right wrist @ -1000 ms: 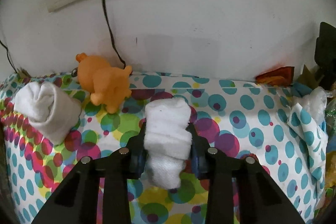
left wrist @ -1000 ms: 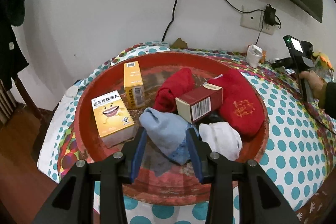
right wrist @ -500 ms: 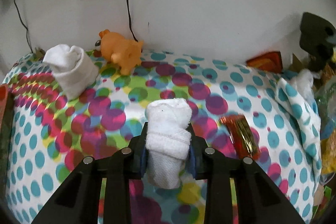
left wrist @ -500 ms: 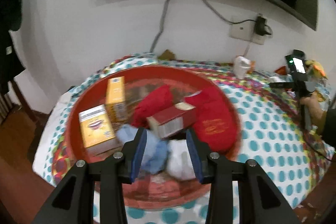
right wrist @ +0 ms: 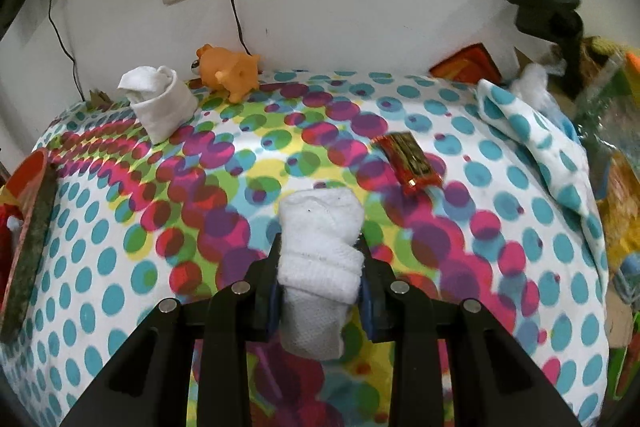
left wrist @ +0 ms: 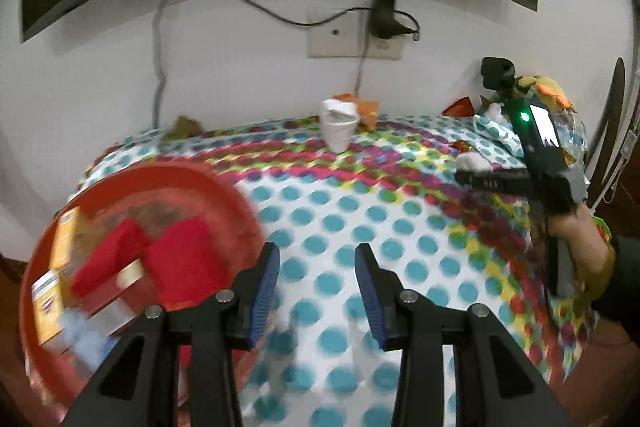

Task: Organize objects
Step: 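Grasp the other white sock with left tool while right tool holds its sock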

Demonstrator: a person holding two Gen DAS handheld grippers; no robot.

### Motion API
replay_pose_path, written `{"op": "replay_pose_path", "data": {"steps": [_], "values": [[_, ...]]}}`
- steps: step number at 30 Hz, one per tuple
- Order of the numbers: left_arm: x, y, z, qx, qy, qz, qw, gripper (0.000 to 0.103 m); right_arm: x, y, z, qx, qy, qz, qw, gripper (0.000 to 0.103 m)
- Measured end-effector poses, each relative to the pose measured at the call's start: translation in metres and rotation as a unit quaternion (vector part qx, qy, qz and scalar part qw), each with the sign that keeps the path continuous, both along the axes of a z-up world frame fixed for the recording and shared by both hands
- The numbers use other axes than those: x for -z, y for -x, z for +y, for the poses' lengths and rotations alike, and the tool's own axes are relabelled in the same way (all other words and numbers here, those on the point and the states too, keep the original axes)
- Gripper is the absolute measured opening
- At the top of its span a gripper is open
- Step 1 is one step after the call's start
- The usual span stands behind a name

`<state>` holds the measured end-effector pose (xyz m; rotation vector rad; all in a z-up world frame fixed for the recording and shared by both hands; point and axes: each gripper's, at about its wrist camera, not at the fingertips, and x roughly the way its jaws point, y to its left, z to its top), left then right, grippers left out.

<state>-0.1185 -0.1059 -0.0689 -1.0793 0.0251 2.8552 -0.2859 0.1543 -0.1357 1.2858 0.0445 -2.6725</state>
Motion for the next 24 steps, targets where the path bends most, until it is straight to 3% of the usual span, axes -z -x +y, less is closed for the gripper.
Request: {"op": "replay_pose_path", "data": {"steps": [4, 9, 12, 24], "values": [[0.011, 0.043, 0.026, 0.007, 0.010, -0.005, 0.9999, 0.040, 0.000, -0.006, 0.005, 0.001, 0.002, -0.001, 1.000, 0.029], [0.030, 0.105, 0.033, -0.003, -0.023, -0.043, 0.9988, 0.040, 0.001, -0.008, 0.001, -0.001, -0.014, 0.000, 1.000, 0.030], [0.043, 0.137, 0.035, -0.007, -0.021, -0.056, 0.9982, 0.040, 0.000, -0.009, 0.000, -0.002, -0.016, 0.000, 1.000, 0.030], [0.074, 0.225, 0.042, 0.006, -0.047, -0.096, 0.9943, 0.040, 0.002, -0.011, -0.002, -0.006, -0.006, -0.002, 1.000, 0.033]]}}
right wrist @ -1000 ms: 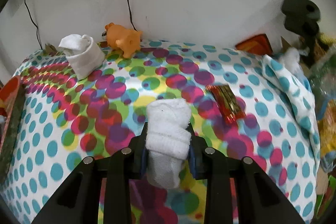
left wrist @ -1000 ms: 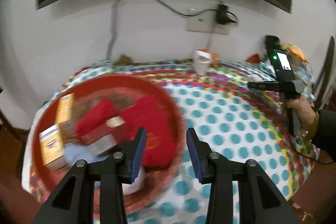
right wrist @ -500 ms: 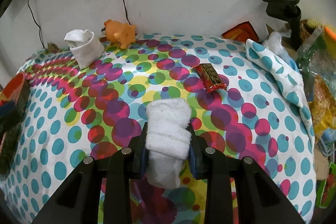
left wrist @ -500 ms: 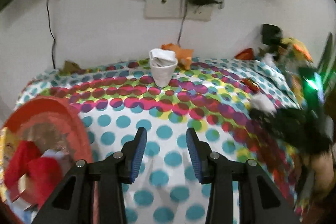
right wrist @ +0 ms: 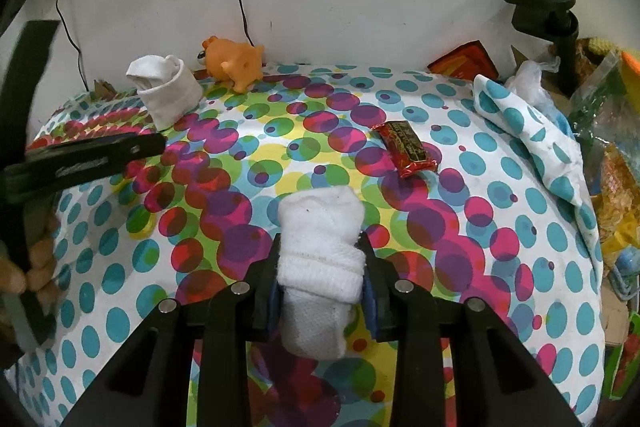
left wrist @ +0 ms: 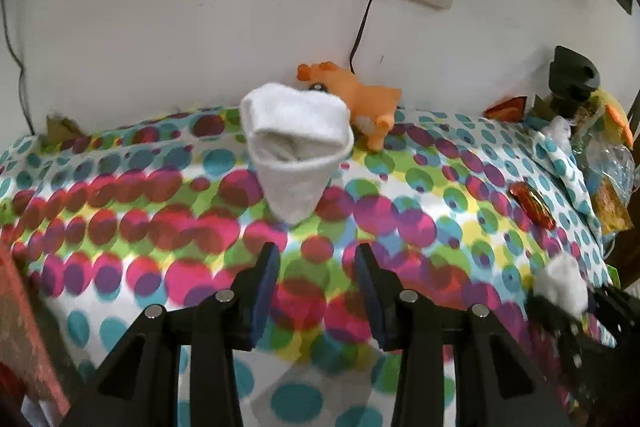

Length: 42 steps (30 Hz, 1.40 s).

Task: Organize objects
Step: 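Grasp the other white sock with left tool while right tool holds its sock, then carry the white sock into the red tray and open the left tool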

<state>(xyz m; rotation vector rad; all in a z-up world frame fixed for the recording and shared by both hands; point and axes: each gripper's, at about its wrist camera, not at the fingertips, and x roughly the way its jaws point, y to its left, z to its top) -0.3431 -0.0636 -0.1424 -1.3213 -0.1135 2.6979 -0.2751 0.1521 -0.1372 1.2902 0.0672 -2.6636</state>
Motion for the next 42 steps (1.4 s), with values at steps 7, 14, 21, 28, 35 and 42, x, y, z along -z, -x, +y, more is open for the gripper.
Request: {"op": "replay_pose_path", "data": {"steps": [7, 14, 21, 28, 35, 42], "values": [[-0.001, 0.025, 0.003, -0.016, -0.005, 0.015, 0.9998, 0.055, 0.003, 0.001, -0.004, -0.005, 0.001, -0.001, 1.000, 0.035], [-0.003, 0.042, -0.002, -0.037, 0.009, 0.028, 0.9989, 0.055, 0.004, 0.002, -0.005, -0.007, -0.003, 0.000, 1.000, 0.036], [-0.002, 0.048, -0.004, -0.046, 0.001, 0.030, 0.9985, 0.055, 0.006, 0.002, -0.011, -0.010, -0.013, 0.001, 1.000, 0.038], [0.003, 0.051, -0.002, -0.049, 0.002, 0.017, 0.9986, 0.048, 0.006, 0.002, -0.011, -0.010, -0.014, 0.001, 1.000, 0.038], [0.006, 0.048, 0.009, -0.043, 0.019, 0.014, 0.9988, 0.025, 0.007, 0.002, -0.011, -0.010, -0.014, 0.001, 1.000, 0.038], [0.004, 0.034, 0.007, -0.038, 0.012, 0.015, 0.9991, 0.019, 0.007, 0.002, -0.011, -0.010, -0.014, 0.001, 1.000, 0.038]]}}
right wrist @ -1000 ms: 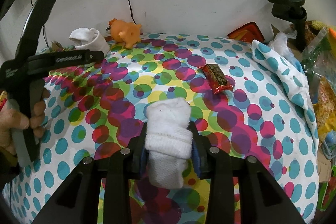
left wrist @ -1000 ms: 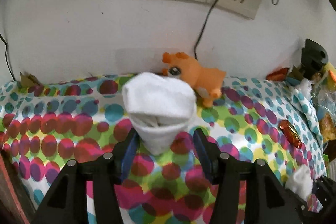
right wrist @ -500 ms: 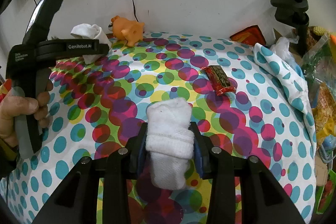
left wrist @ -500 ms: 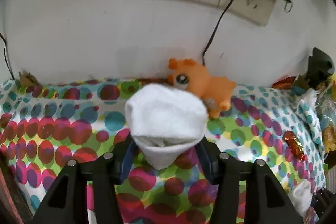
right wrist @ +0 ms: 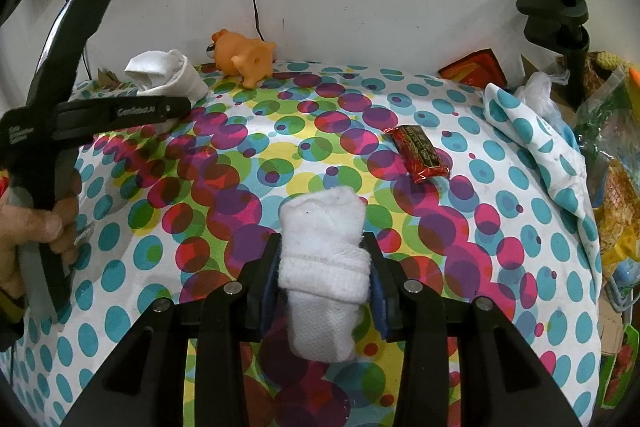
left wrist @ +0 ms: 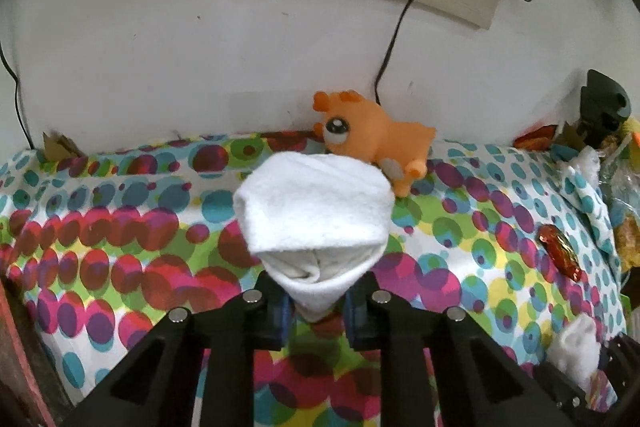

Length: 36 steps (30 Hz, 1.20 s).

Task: Organize objects
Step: 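Carry the white sock into the red tray and open the left tool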

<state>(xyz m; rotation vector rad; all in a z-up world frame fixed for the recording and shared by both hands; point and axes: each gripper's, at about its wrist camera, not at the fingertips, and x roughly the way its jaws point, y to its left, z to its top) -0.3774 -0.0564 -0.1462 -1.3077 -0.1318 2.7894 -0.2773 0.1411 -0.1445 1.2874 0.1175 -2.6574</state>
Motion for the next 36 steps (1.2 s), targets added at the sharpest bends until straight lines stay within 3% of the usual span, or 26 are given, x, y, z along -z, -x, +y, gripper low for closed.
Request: {"op": "replay_pose_path", "data": {"steps": [9, 21, 30, 36], "values": [[-0.003, -0.035, -0.001, 0.012, -0.006, -0.006, 0.9999, 0.019, 0.001, 0.000, 0.000, 0.000, 0.000, 0.000, 1.000, 0.039], [-0.018, -0.113, -0.005, 0.020, -0.011, -0.012, 0.9997, 0.019, 0.000, 0.002, 0.000, 0.000, -0.002, 0.000, 1.000, 0.040], [-0.049, -0.177, -0.017, 0.026, -0.019, 0.005, 0.9995, 0.019, 0.000, 0.003, 0.000, 0.000, -0.003, 0.000, 1.000, 0.040], [-0.074, -0.205, -0.050, 0.007, -0.023, 0.021, 0.9995, 0.019, 0.000, 0.004, -0.001, 0.000, -0.006, 0.001, 1.000, 0.040]]}}
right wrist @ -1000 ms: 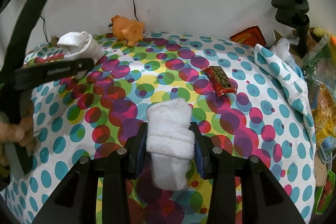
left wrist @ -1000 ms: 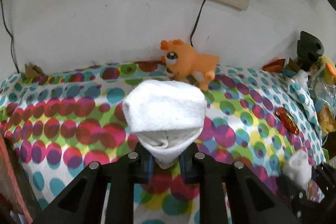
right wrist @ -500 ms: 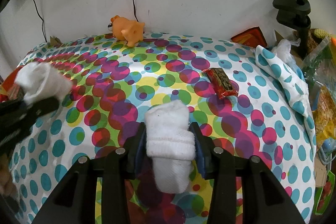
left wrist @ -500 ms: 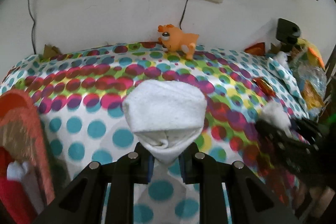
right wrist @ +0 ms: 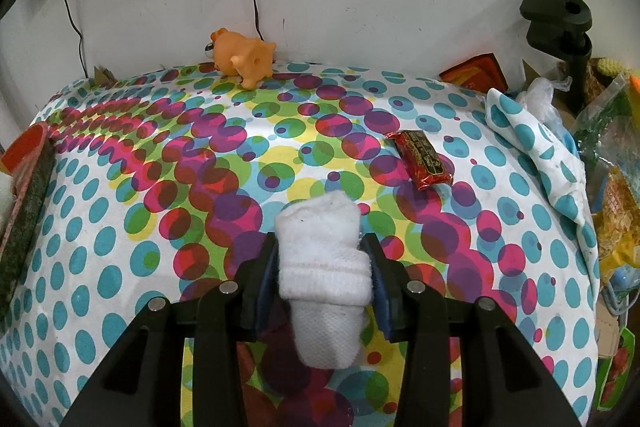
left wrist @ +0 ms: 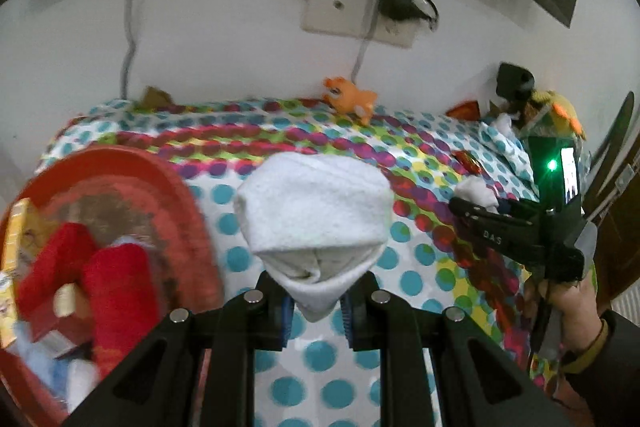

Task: Organize objects
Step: 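Carry the white sock into the red tray and open the left tool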

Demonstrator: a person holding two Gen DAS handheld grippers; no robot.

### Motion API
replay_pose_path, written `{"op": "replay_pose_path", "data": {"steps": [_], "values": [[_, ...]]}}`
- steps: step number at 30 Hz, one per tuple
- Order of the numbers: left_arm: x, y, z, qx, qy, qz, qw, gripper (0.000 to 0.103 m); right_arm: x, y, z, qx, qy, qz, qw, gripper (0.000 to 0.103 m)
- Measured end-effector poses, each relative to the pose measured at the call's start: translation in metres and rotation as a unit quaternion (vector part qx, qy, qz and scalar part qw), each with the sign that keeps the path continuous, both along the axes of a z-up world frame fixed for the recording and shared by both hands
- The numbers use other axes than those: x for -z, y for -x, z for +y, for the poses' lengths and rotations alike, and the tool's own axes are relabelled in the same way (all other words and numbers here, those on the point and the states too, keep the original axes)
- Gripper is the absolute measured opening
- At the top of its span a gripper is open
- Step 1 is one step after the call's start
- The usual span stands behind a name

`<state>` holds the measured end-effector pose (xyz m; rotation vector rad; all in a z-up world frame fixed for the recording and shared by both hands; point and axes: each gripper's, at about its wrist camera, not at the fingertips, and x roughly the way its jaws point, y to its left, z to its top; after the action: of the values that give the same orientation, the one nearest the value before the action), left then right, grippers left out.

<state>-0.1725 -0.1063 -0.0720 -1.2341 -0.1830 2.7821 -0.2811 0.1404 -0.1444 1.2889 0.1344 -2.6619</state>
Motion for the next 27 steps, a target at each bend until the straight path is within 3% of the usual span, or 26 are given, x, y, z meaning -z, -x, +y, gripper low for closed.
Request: {"op": "replay_pose_path", "data": {"steps": [5, 8, 12, 18, 27], "values": [[-0.014, -0.017, -0.040, -0.036, 0.014, 0.010, 0.9992, 0.019, 0.000, 0.001, 0.001, 0.000, 0.000, 0.000, 1.000, 0.040], [-0.018, -0.023, -0.074, -0.067, 0.003, 0.009, 0.9977, 0.019, 0.000, 0.000, 0.000, 0.000, 0.000, 0.000, 1.000, 0.040], [-0.019, -0.026, -0.115, -0.112, 0.024, 0.007, 0.9934, 0.019, 0.000, 0.000, 0.000, 0.000, -0.001, 0.000, 1.000, 0.040], [-0.008, -0.025, -0.165, -0.155, 0.024, -0.008, 0.9876, 0.019, -0.001, 0.001, 0.000, 0.000, -0.001, 0.000, 1.000, 0.040], [0.015, -0.012, -0.201, -0.182, 0.026, -0.038, 0.9822, 0.020, -0.001, 0.001, -0.001, 0.001, -0.002, 0.000, 1.000, 0.040]]}}
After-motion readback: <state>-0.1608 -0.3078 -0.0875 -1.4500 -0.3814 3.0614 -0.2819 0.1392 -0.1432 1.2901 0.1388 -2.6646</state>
